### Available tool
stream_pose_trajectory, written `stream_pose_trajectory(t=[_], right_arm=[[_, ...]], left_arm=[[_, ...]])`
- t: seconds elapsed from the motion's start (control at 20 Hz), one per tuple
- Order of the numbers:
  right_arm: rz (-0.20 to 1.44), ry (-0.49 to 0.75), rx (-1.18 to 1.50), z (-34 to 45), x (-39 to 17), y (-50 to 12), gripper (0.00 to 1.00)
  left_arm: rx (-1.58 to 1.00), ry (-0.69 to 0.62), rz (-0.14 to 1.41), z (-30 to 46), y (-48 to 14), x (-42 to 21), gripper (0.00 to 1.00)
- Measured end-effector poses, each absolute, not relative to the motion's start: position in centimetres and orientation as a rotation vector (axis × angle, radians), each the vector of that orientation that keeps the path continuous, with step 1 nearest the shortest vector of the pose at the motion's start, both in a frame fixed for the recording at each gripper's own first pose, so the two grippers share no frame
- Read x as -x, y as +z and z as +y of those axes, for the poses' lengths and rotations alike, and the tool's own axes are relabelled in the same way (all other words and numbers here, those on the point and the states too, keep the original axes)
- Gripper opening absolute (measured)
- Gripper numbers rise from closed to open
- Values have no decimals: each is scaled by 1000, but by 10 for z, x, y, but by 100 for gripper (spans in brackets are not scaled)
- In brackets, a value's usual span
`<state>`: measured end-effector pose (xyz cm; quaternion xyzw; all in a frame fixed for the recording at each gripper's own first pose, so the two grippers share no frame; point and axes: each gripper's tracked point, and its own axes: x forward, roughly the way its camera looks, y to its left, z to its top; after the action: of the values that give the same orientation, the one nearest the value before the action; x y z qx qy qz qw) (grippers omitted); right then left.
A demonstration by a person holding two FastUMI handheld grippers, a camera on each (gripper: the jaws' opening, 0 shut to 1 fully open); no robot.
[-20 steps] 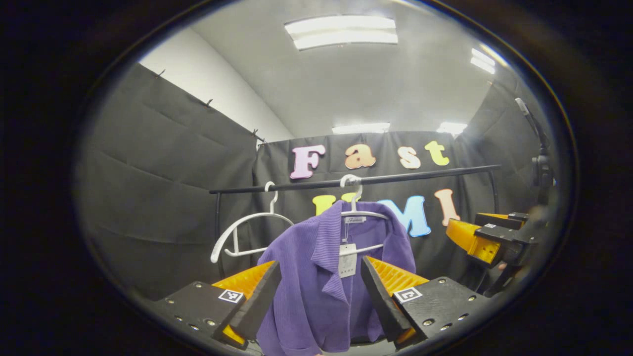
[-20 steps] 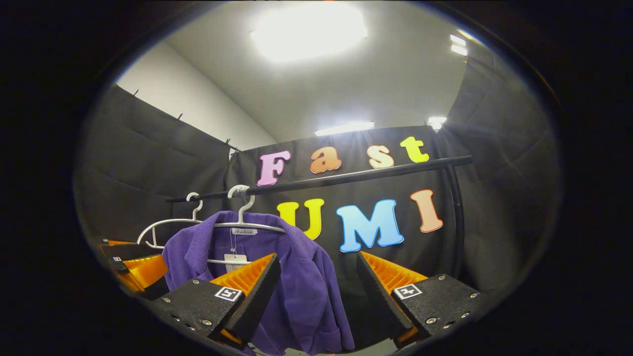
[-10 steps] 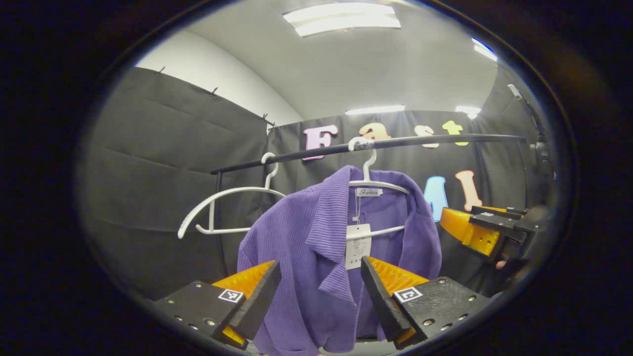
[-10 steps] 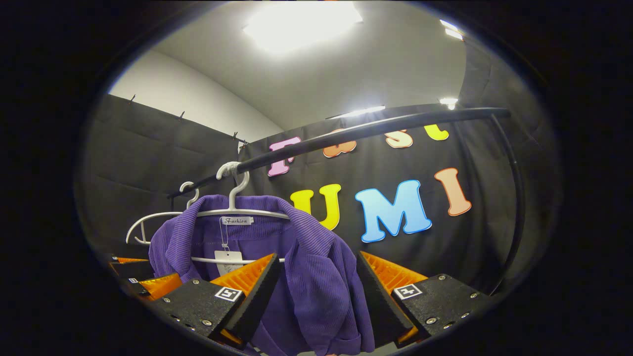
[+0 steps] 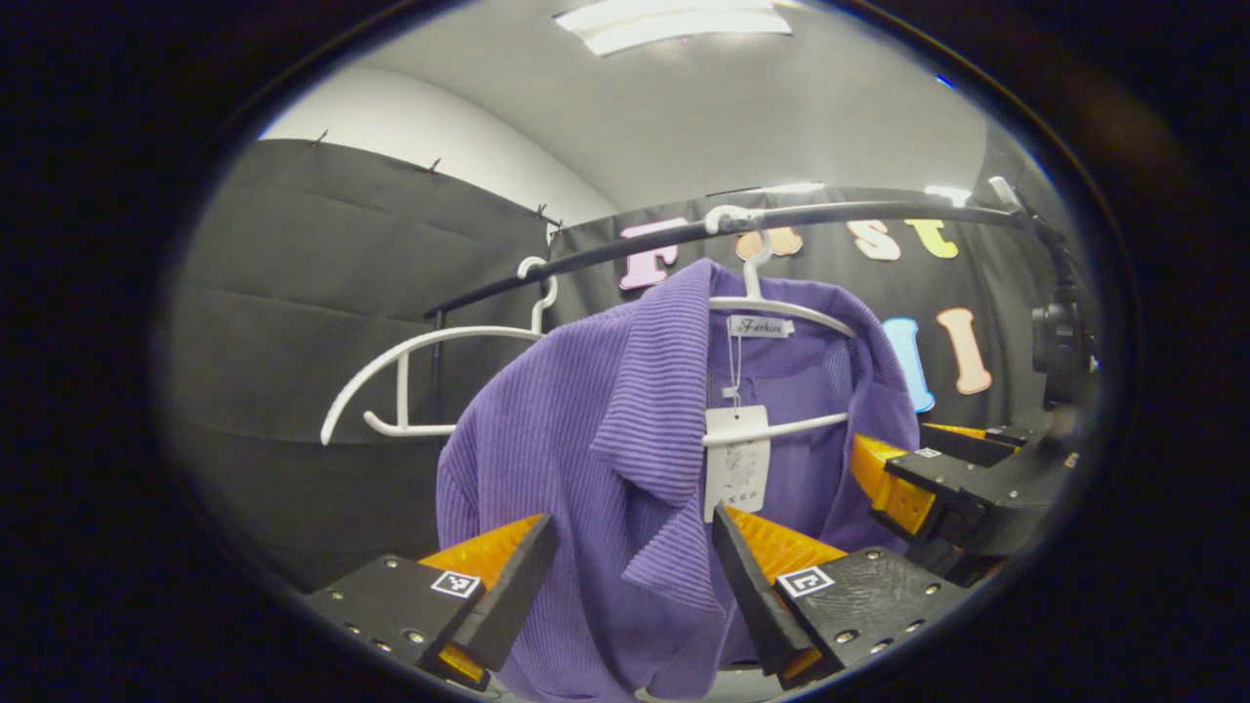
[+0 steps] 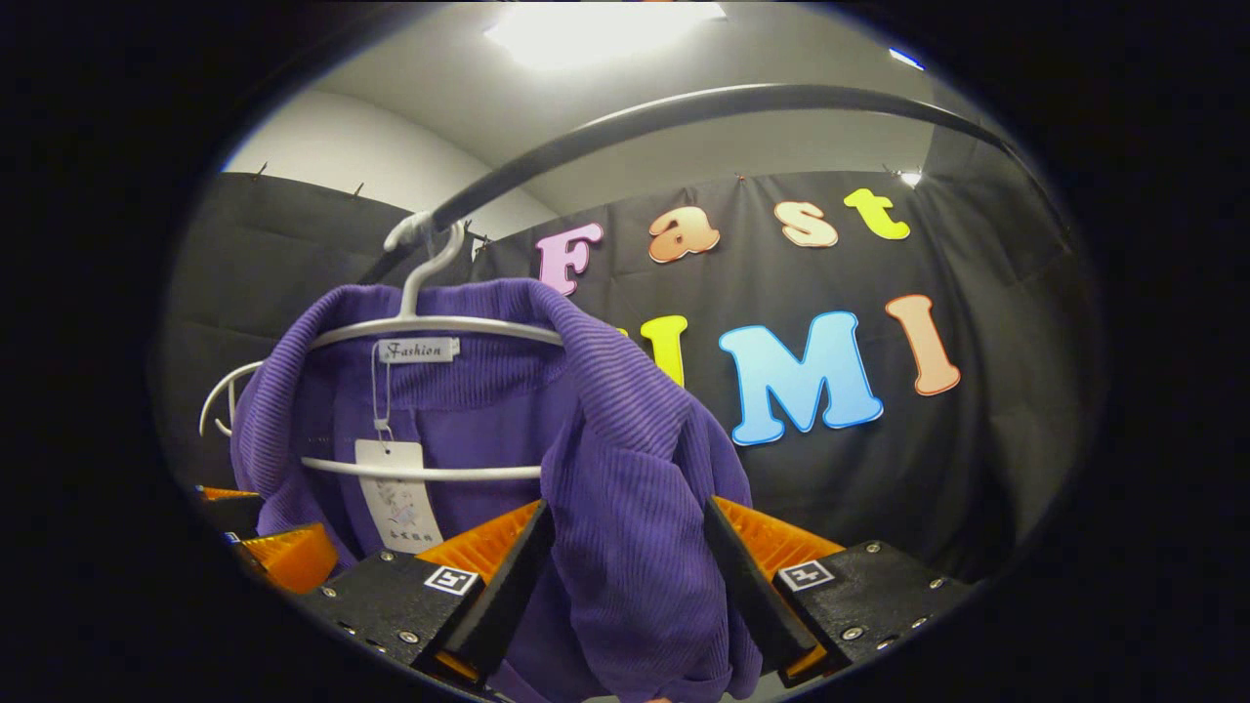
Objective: Grasp the clothes on the hanger with both hands and then place them into the laundry hamper below.
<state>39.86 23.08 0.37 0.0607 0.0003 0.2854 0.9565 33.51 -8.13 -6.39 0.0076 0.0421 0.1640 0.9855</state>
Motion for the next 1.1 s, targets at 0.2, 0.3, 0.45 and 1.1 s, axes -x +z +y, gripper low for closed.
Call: stream_pose_trajectory(t=[0.2,0.3,0.45,1.1], right_arm=[[18,581,-119,238,-408,-11,95],[20,546,-86,237,-416,-16,95],[29,546,-82,246,-420,-17,90],[-330,490,-4,200,-395,95,4]], left_arm=[[-33,366,114,-68,-79,-345,97],[-35,377,129,-64,-85,-350,97],[-57,386,134,-59,-88,-349,82],[-5,242,108,-56,-62,-326,3]])
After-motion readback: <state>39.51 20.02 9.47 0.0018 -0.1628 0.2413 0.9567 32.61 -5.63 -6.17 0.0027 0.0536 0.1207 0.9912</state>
